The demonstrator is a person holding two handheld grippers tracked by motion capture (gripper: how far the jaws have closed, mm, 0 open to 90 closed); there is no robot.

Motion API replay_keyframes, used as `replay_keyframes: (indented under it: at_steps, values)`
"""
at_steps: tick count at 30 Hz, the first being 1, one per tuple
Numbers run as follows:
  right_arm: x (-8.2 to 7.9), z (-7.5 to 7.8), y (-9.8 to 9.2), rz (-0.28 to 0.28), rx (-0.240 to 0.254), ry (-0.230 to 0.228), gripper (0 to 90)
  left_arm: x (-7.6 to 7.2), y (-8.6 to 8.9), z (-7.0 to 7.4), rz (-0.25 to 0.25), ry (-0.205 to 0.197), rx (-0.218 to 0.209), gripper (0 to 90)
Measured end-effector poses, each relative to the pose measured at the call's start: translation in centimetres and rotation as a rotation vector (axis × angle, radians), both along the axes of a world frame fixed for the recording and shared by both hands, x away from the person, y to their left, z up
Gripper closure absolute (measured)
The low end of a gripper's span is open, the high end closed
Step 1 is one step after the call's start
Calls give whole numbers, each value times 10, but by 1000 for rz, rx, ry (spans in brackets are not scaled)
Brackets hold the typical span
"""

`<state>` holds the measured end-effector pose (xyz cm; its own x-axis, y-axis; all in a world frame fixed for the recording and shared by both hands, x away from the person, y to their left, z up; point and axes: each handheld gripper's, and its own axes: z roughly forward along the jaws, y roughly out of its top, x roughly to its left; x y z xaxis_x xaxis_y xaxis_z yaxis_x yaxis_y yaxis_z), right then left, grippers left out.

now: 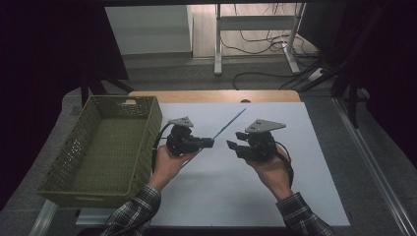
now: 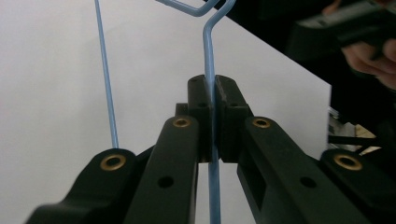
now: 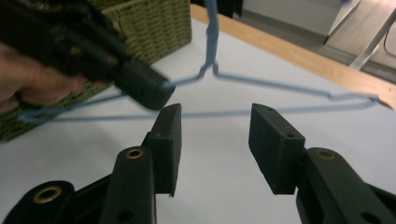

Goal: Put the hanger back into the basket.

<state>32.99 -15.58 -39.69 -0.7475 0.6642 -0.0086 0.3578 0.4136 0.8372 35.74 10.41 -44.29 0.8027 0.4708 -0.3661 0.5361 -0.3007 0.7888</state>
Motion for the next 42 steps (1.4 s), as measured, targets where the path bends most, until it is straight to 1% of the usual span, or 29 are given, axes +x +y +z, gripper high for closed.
replay_keyframes:
  at_steps: [3, 7, 8, 10, 11, 12, 13, 15, 16, 17, 18, 19, 20, 21, 22, 23, 24, 26, 28, 29, 30, 32, 33, 34, 35, 37, 38, 39, 42]
  values:
    - [0, -1, 5, 5, 33, -25, 583, -8, -1, -3, -26, 15, -39, 872]
    - [0, -2, 8, 15, 53, -29, 634, -15, -6, -9, -44, 38, -44, 872]
    - [0, -3, 9, 21, 56, -36, 694, -18, -9, -12, -55, 41, -29, 871]
    - [-1, -5, 12, 42, 69, -34, 822, -20, -12, -14, -54, 45, -26, 870]
    - [-3, -5, 14, 39, 50, -49, 841, -21, -14, -14, -56, 43, -12, 868]
    - [-3, -5, 14, 39, 50, -49, 841, -21, -14, -14, -56, 43, -12, 865]
    - [-4, -5, 18, 34, 21, -51, 850, -23, -15, -13, -57, 24, 14, 860]
    - [-5, -5, 18, 30, 15, -47, 851, -24, -13, -11, -56, 1, 39, 843]
    - [-6, -4, 19, 13, 3, -34, 852, -25, -13, -8, -51, -5, 55, 658]
    - [-5, -3, 20, 9, -5, -26, 852, -27, -12, -6, -44, -33, 79, 597]
    - [-5, -3, 20, 9, -5, -26, 852, -30, -11, -3, -35, -62, 103, 597]
    - [-6, -1, 19, 7, -13, -20, 852, -32, -10, 1, -35, -77, 129, 449]
    - [-6, -1, 19, 7, -18, -19, 852, -34, -9, 5, -37, -62, 165, 412]
    - [-6, 0, 20, 10, -25, -14, 852, -35, -9, 7, -45, -60, 184, 379]
    - [-6, 0, 21, 11, -29, -9, 852, -35, -9, 7, -45, -60, 184, 374]
    - [-7, 0, 22, 16, -36, -7, 852, -38, -10, 10, -41, -70, 235, 380]
    - [-8, 1, 23, 16, -39, -3, 851, -38, -10, 10, -41, -70, 235, 406]
    - [-9, 1, 25, 25, -48, -5, 851, -37, -12, 12, -84, -50, 264, 450]
    - [-10, 0, 27, 33, -55, 1, 851, -34, -14, 13, -107, -20, 274, 536]
    - [-10, 0, 27, 33, -55, 1, 851, -34, -14, 13, -107, -20, 274, 586]
    - [-10, 0, 28, 36, -58, 1, 851, -31, -15, 13, -118, 7, 272, 586]
    - [-12, 0, 31, 45, -65, 2, 851, -24, -18, 13, -140, 63, 289, 674]
    - [-12, 0, 31, 47, -66, 1, 851, -22, -19, 12, -155, 75, 293, 679]
    - [-12, 0, 31, 47, -66, 1, 851, -22, -19, 12, -155, 75, 293, 699]
    - [-13, 0, 32, 51, -72, 0, 851, -18, -20, 12, -172, 109, 288, 705]
    - [-13, -1, 32, 56, -70, 0, 850, -15, -23, 10, -183, 138, 271, 725]
    - [-13, -1, 32, 56, -70, 0, 850, -15, -23, 10, -183, 138, 271, 729]
    - [-14, -1, 32, 62, -67, 4, 851, -12, -24, 8, -198, 159, 268, 730]
    - [-15, -1, 33, 66, -79, -5, 851, -11, -26, 7, -218, 174, 260, 804]
